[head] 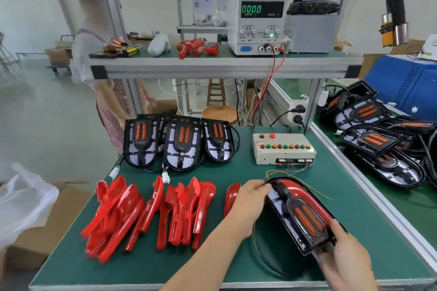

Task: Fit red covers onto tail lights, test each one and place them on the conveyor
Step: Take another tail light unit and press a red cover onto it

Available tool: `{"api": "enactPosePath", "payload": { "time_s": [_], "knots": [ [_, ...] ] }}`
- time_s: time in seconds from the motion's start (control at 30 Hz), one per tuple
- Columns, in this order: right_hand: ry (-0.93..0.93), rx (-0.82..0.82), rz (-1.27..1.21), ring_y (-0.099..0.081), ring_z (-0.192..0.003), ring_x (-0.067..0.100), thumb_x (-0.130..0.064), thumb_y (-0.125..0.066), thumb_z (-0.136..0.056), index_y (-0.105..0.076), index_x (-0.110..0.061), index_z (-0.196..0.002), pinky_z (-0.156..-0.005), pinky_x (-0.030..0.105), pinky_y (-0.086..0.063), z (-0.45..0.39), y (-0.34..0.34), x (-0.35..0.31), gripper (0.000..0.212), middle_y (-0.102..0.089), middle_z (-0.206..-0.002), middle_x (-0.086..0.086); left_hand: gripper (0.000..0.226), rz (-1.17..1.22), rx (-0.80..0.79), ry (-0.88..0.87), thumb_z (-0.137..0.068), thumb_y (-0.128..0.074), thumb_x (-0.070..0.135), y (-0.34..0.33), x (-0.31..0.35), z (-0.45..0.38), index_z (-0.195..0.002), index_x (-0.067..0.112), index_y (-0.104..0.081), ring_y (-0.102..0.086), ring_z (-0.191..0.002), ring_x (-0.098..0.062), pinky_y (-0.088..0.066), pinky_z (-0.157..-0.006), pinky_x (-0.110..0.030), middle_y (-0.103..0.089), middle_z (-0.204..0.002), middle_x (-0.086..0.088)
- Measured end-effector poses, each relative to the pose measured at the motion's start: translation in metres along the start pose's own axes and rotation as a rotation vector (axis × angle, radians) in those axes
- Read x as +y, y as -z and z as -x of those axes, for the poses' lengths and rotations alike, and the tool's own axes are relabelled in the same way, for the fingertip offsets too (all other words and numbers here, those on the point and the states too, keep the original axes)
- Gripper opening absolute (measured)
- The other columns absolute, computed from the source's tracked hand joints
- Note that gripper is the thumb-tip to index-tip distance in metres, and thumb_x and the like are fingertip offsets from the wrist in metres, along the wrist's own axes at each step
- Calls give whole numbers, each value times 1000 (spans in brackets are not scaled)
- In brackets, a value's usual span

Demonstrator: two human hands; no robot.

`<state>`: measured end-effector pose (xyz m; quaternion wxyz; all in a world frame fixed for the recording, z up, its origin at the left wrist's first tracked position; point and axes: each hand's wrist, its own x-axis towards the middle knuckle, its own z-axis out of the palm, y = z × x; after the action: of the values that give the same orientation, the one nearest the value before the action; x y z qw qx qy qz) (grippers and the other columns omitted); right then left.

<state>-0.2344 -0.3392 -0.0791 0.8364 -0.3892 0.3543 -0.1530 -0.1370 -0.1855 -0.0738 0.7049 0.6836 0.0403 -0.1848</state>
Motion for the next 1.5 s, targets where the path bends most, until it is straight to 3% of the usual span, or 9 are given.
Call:
{"api": "enactPosePath", "payload": {
  "time_s": [0.13,0.27,0.4,0.53,0.7,0.83,1.17,1.27,1.5],
  "knots": [
    [71,121,47,-64,-83,33,-9,-56,-102,-55,1,-96,-86,56,-52,12,-8,12,12,-59,-124,30,40,-321,49,-108,-103,-50,44,4,-3,8,-132,19,-63,-55,-108,-5,-37,-92,-19,-63,-121,10],
    [88,64,82,-74,-81,16,-13,-43,-108,-57,-4,-122,-59,23,-59,16,-10,20,22,-54,-137,32,29,-527,174,-338,-99,-57,34,24,7,28,-121,20,-69,-57,-82,7,-39,-78,-2,-71,-118,6],
    [133,127,282,-64,-109,43,-12,-59,-101,-54,4,-131,-72,44,-54,20,-15,27,35,-59,-130,29,12,-729,462,-481,-95,-61,28,74,21,50,-98,21,-71,-63,-86,-11,-50,-79,-26,-71,-95,7],
    [131,60,536,-61,-104,43,-11,-62,-99,-53,5,-126,-80,53,-54,21,-14,16,32,-56,-128,28,7,-1054,726,-272,-98,-58,23,152,32,60,-97,16,-60,-58,-75,-15,-45,-63,-27,-61,-99,1],
    [321,45,934,-61,-97,35,-24,-75,-90,-61,-7,-102,-102,49,-45,26,-13,4,25,-62,-114,22,33,-1269,707,27,-94,-61,14,207,28,54,-71,19,-38,-68,-94,-33,-41,-65,-35,-63,-89,-5],
    [359,44,993,-54,-99,29,-26,-76,-89,-63,-10,-99,-105,44,-39,16,-10,3,22,-59,-105,15,27,-1257,657,82,-90,-62,16,210,18,42,-74,20,-41,-68,-99,-32,-43,-69,-34,-69,-103,-8],
    [430,-40,990,-64,-82,34,-27,-77,-87,-67,-17,-95,-88,45,-50,1,3,6,16,-67,-86,9,17,-944,705,-123,-94,-59,15,209,32,42,-79,10,-53,-55,-70,-27,-36,-55,-35,-66,-85,-14],
    [464,-96,1030,-62,-89,27,-30,-74,-89,-68,-18,-102,-85,38,-44,-6,7,7,19,-69,-96,8,8,-515,536,-255,-99,-61,17,186,48,54,-99,13,-68,-64,-60,-18,-51,-52,-32,-68,-72,-2],
    [370,-250,1031,-71,-65,25,-31,-68,-94,-72,-24,-94,-47,29,-54,-16,11,1,8,-75,-82,-1,10,-88,75,-152,-104,-54,8,77,26,60,-109,8,-62,-43,-48,-6,-31,-42,-19,-50,-61,7]
  ]
}}
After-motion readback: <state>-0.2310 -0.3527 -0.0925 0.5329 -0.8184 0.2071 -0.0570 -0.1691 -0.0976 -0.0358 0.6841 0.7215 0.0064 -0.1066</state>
